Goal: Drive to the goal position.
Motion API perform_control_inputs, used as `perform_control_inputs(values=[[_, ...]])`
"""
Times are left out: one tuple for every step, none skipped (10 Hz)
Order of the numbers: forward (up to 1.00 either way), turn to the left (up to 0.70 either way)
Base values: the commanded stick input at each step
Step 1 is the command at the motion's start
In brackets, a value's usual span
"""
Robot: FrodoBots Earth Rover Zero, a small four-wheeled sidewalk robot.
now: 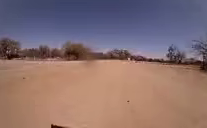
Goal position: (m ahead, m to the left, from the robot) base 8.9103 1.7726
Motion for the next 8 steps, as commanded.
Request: perform_control_inputs(values=[[1.00,0.00],[1.00,0.00],[1.00,0.00],[1.00,0.00],[1.00,0.00],[1.00,0.00],[1.00,0.00],[1.00,0.00]])
